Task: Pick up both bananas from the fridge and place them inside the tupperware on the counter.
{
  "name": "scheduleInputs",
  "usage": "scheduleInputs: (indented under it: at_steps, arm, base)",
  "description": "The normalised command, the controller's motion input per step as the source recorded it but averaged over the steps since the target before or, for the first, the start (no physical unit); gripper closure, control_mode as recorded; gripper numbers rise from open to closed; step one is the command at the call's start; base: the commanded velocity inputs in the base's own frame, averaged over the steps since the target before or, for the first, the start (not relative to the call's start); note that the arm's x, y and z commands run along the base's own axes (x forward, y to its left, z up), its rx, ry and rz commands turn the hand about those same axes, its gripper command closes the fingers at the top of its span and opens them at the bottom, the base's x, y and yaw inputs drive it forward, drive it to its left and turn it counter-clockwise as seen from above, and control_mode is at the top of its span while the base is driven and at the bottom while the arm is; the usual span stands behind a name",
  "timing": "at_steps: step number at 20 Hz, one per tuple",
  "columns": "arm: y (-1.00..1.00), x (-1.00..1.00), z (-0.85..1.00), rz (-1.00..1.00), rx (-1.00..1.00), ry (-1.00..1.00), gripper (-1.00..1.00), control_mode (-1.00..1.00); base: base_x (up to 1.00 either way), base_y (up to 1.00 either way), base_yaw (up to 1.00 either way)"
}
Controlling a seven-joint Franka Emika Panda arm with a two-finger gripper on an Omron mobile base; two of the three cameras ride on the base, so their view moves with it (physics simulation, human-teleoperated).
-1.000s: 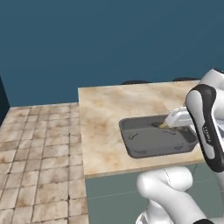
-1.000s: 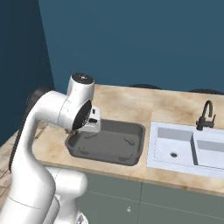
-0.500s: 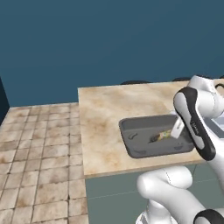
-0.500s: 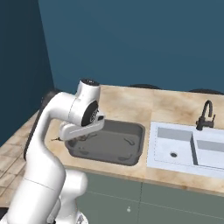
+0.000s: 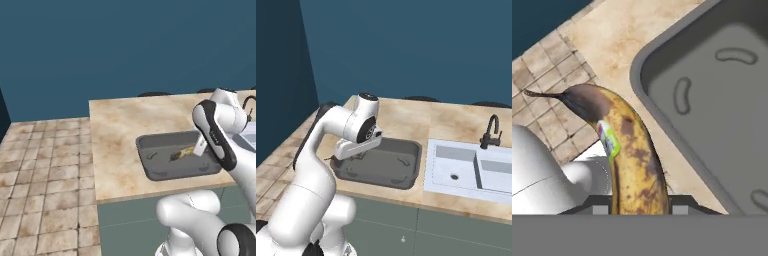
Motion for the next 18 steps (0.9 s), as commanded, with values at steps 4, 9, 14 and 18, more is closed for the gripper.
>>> scheduleInputs:
  at_steps: [4,9,14,18]
  arm:
    - [-0.02,0.56,-0.18,0.00,0.00,0.04,1.00,-1.00]
    - [-0.05,0.46,-0.35,0.00,0.00,0.00,1.00,-1.00]
    - [-0.11,0.47,-0.47,0.00,0.00,0.00,1.00,-1.00]
    - [-0.12,0.47,-0.33,0.00,0.00,0.01,1.00,-1.00]
  base:
    - [0.00,0.00,0.00]
    - [0.00,0.00,0.00]
    - [0.00,0.00,0.00]
    - [0.00,0.00,0.00]
